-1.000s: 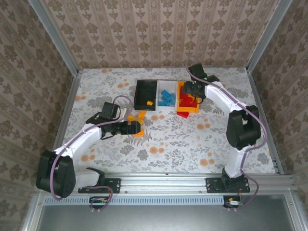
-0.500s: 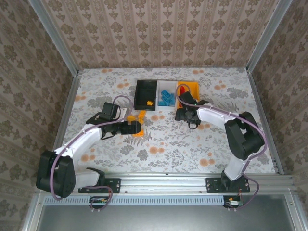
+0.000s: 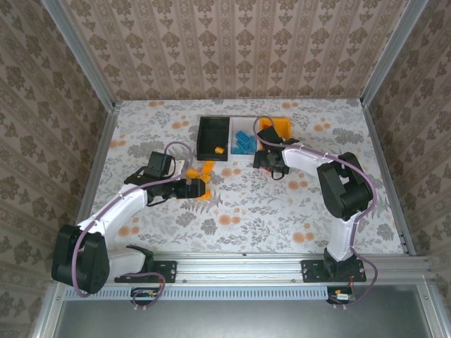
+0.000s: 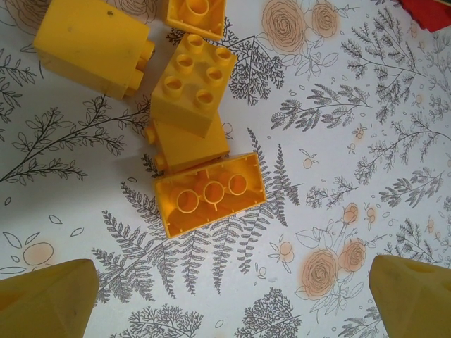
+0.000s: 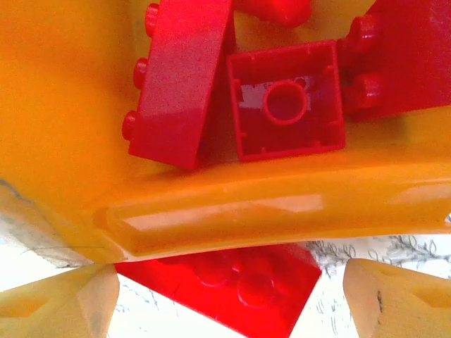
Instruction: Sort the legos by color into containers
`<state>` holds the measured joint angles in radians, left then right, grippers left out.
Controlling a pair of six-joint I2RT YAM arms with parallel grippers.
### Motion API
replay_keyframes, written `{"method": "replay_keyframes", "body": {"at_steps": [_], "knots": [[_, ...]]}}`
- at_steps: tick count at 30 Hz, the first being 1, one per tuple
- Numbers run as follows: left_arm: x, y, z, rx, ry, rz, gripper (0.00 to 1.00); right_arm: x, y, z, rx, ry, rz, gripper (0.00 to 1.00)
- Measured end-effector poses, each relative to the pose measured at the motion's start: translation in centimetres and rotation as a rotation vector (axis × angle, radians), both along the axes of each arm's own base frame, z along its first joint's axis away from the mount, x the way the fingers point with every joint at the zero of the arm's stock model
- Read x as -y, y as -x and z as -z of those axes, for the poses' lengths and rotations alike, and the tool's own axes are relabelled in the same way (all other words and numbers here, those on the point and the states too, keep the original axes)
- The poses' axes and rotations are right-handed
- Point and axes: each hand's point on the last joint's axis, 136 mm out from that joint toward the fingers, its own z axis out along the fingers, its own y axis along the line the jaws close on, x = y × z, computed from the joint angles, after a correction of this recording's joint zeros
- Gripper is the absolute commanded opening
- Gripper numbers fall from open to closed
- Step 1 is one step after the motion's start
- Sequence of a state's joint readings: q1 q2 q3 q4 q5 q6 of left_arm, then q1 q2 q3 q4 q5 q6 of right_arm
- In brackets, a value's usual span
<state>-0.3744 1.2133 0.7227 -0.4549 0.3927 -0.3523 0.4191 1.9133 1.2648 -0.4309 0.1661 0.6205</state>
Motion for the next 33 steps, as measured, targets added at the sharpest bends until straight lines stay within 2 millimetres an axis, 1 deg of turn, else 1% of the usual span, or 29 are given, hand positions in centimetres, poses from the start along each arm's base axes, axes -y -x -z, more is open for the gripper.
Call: {"method": "replay_keyframes", "body": {"at_steps": [3,7,10,13,17,19,21,27,30,33], "knots": [[-0.1,0.0,0.0,-0.003,-0.001,-0.004,1.0,-0.4,-0.7,0.1,0.003,-0.012,-0.03,0.82],[-0.1,0.0,0.1,-0.005,-0.002,-0.004,1.0,-1.3,-1.0,0.3,0.0,-0.05,-0.069,0.78],[-0.1,0.0,0.1,-0.005,-0.002,-0.004,1.0,-2.4,-0.5,0.5,-0.011,-0.088,-0.108,0.77],[-0.1,0.0,0.1,-0.005,-0.002,-0.004,1.0,-3.4,0.7,1.1,-0.029,-0.108,-0.144,0.76],[-0.1,0.0,0.1,-0.006,-0.001,-0.004,1.0,-3.6,1.2,1.2,-0.032,-0.092,-0.175,0.73],[-0.1,0.0,0.1,-0.008,0.0,-0.003,1.0,-3.5,1.2,1.2,-0.035,-0.085,-0.184,0.7],[-0.1,0.1,0.1,-0.008,-0.001,-0.003,1.0,-3.5,1.1,1.1,-0.038,-0.073,-0.196,0.64],[-0.3,0.2,0.3,-0.014,-0.003,-0.007,1.0,-3.5,-0.2,1.4,-0.039,-0.03,-0.213,0.39],[-0.3,0.2,0.4,-0.016,-0.004,-0.01,1.0,-3.4,-0.2,1.3,-0.042,-0.01,-0.208,0.32],[-0.3,0.2,0.4,-0.016,-0.004,-0.01,1.0,-3.3,0.0,1.3,-0.046,0.007,-0.207,0.31]]}}
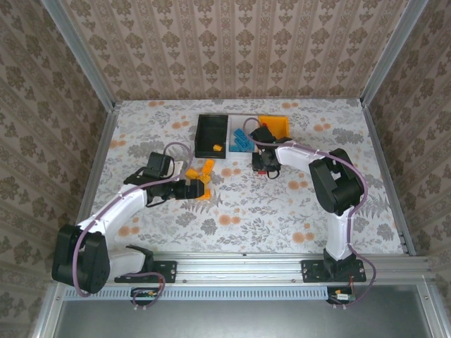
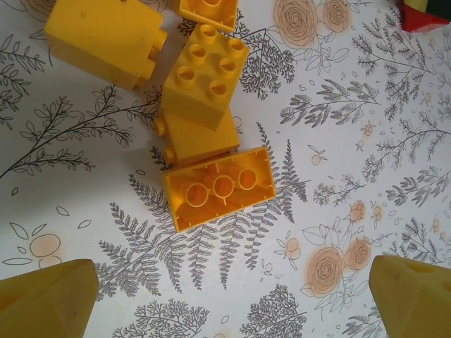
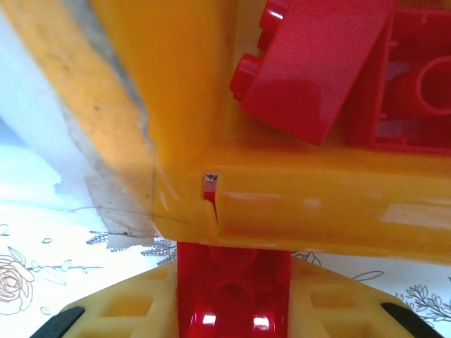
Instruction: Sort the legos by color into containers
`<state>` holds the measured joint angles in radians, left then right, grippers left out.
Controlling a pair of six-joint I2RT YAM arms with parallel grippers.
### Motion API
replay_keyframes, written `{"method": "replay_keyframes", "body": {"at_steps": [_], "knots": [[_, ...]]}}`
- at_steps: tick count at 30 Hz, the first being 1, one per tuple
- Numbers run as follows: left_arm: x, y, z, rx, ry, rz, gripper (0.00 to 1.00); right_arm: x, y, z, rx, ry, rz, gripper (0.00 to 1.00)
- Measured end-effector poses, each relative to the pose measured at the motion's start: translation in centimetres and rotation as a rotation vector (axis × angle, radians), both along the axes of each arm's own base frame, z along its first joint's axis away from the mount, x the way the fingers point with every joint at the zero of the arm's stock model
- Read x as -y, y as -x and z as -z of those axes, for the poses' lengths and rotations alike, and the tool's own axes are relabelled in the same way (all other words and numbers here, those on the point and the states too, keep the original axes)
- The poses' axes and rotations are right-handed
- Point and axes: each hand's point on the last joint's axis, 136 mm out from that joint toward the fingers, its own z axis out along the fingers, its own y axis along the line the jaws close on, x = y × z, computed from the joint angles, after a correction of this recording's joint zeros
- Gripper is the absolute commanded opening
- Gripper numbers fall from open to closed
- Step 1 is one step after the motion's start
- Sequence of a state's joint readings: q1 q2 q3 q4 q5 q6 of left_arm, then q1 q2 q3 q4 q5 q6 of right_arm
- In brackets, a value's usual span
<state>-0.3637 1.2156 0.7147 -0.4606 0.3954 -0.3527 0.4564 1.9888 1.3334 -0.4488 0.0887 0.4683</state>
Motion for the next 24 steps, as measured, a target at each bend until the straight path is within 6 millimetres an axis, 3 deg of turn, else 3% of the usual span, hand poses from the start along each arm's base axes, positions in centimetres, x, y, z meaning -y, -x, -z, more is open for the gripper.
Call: {"method": "replay_keyframes", "body": {"at_steps": [3,7,17,20,24], "knots": [[0.0,0.0,0.0,0.0,0.0,0.0,1.0,0.1,0.9,-0.1,-0.012,0.016,-0.006,0.3],[0.0,0.0,0.0,0.001,0.0,0.0,1.0,0.4,3.7,-0.6,-0.066,0.017,-0.029,0.3],[0.0,0.0,0.0,0.0,0.001,0.0,1.0,0.5,9.8,-4.2,-0.176,-0.127,-0.079,0.31],[0.0,0.0,0.0,-0.001,0.002,-0.002,1.0,1.2,9.6,-6.8,-0.136,-0.199,-0.049,0.31],[0.0,0.0,-0.1,0.002,0.003,-0.002,1.0,2.1,7.0,-10.8,-0.046,-0.243,-0.009,0.31]]}}
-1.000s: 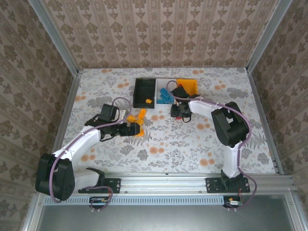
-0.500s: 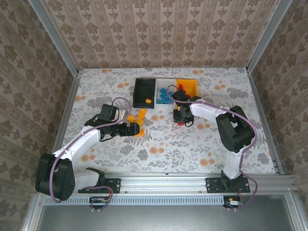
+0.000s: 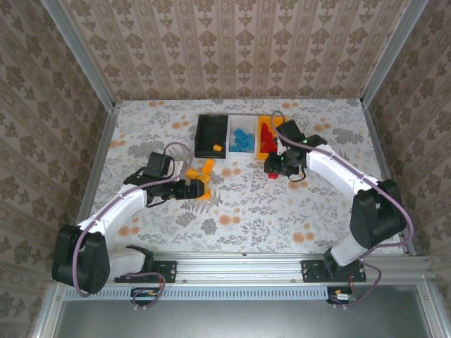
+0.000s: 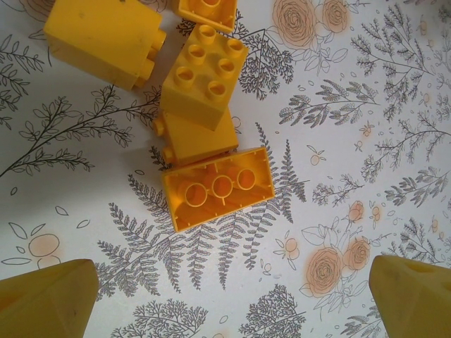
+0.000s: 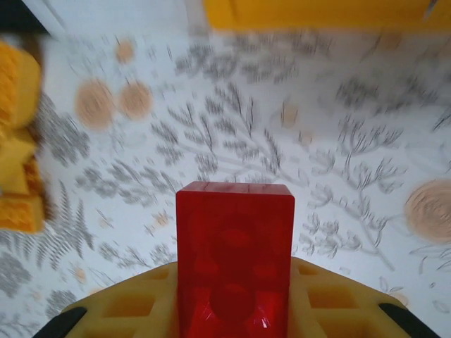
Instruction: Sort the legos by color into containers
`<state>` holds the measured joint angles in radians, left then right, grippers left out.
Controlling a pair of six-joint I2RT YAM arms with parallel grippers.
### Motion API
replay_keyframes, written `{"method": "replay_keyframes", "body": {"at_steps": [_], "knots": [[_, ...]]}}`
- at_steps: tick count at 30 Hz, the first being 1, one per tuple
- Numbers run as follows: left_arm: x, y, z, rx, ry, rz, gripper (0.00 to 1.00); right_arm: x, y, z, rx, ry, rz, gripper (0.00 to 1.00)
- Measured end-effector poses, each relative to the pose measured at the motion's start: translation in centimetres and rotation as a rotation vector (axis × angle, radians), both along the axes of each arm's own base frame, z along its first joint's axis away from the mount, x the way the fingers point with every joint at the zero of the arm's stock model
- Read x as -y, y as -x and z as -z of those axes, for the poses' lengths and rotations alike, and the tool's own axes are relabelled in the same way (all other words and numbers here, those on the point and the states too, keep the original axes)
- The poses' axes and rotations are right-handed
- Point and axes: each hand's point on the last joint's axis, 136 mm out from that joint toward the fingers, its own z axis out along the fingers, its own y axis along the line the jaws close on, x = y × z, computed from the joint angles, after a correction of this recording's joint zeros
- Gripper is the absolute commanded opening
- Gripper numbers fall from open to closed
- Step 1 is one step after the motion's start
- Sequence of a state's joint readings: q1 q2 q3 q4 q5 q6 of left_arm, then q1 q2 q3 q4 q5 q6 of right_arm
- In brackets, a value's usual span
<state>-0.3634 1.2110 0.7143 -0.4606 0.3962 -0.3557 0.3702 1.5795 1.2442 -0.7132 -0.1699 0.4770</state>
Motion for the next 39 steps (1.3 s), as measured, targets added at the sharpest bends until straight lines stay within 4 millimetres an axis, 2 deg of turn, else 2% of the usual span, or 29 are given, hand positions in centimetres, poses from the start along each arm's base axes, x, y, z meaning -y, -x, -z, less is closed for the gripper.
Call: {"method": "replay_keyframes", "body": {"at_steps": [5,7,9,14,17,20,24,26,30,34,39], "knots": [[-0.2,0.0,-0.7,0.02,0.007,-0.006,1.0,0.5,-4.9,-5.3,0.132,-0.023,0.044,0.31],[-0.3,0.0,-0.9,0.027,0.009,-0.009,1.0,0.7,-6.8,-6.4,0.169,-0.012,0.056,0.31],[-0.4,0.0,-1.0,0.029,0.01,-0.012,1.0,0.8,-8.6,-6.6,0.185,0.005,0.064,0.31],[-0.8,0.0,-0.9,0.017,0.005,-0.025,1.0,1.4,-12.0,-3.9,0.152,0.066,0.079,0.31],[-0.8,0.0,-0.8,0.016,0.005,-0.027,1.0,2.0,-12.9,-1.5,0.111,0.103,0.092,0.32],[-0.9,0.0,-0.8,0.016,0.005,-0.028,1.0,2.4,-13.7,0.5,0.078,0.135,0.101,0.37],[-0.9,0.0,-0.8,0.016,0.005,-0.031,0.99,2.8,-14.3,2.4,0.045,0.167,0.101,0.58],[-1.0,0.0,-0.8,0.015,0.005,-0.031,0.99,2.9,-14.5,2.7,0.04,0.176,0.096,0.62],[-0.9,0.1,-0.7,0.014,-0.005,-0.027,0.99,3.0,-14.3,2.4,0.046,0.177,0.098,0.65],[0.0,0.7,0.5,-0.012,-0.045,0.01,0.99,3.5,-12.2,1.4,0.056,0.16,0.109,0.66],[1.5,1.3,2.7,-0.067,-0.117,0.074,0.97,3.9,-8.5,-1.4,0.107,0.093,0.136,0.66]]}}
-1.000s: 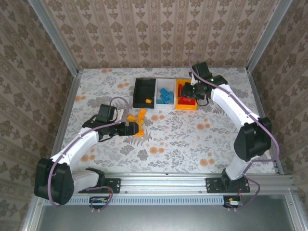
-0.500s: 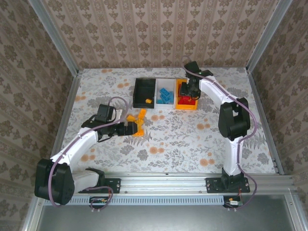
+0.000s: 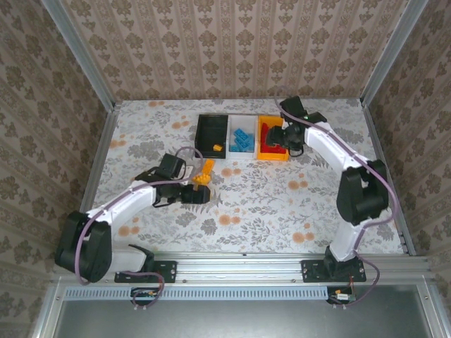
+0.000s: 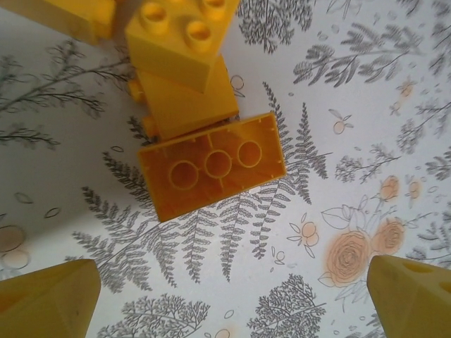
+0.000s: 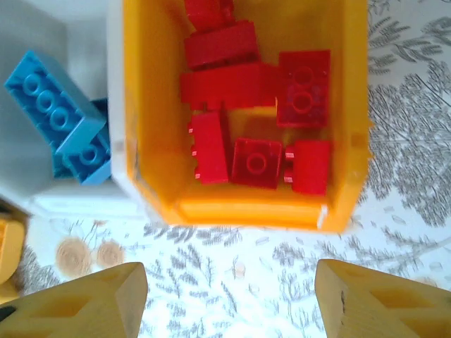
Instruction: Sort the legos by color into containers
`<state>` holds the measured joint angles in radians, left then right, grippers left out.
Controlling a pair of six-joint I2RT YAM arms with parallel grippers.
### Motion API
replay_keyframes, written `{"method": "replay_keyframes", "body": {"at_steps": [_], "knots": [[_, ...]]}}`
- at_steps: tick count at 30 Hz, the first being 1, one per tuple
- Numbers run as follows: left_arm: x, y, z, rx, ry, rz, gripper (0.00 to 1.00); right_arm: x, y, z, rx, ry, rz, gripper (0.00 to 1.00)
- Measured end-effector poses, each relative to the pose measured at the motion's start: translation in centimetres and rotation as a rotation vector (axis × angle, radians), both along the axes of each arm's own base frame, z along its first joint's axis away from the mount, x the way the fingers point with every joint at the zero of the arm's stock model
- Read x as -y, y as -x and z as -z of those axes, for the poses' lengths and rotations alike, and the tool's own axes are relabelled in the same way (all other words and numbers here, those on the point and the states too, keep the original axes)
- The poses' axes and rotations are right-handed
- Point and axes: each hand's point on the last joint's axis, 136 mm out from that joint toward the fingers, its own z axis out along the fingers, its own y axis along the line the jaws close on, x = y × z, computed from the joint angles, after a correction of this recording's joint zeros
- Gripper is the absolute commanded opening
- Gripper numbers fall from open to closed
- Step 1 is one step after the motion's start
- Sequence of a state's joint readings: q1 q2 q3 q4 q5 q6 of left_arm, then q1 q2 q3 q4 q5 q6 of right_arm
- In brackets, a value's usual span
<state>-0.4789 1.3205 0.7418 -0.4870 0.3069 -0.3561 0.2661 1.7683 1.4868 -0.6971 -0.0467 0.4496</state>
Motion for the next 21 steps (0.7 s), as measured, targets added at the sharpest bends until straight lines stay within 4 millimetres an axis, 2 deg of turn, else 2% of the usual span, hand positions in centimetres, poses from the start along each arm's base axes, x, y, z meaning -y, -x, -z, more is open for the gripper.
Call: {"method": "replay_keyframes", "body": {"at_steps": [4,10,15,21], "knots": [[0.5,-0.4,1.4,-0.029,-0.055,0.013,0.95,0.1,2.5,-0.9,0.027,-0.053,0.009,0.66],[1.7,-1.3,2.5,-0.03,-0.134,0.037,0.93,0.6,5.2,0.7,-0.009,-0.067,0.022,0.66],[2.7,-1.9,3.2,-0.027,-0.196,0.064,0.92,0.4,5.9,1.6,-0.031,-0.088,0.025,0.66],[2.6,-2.2,3.9,-0.034,-0.297,0.08,0.9,0.0,6.0,2.2,-0.03,-0.114,0.026,0.66]]}}
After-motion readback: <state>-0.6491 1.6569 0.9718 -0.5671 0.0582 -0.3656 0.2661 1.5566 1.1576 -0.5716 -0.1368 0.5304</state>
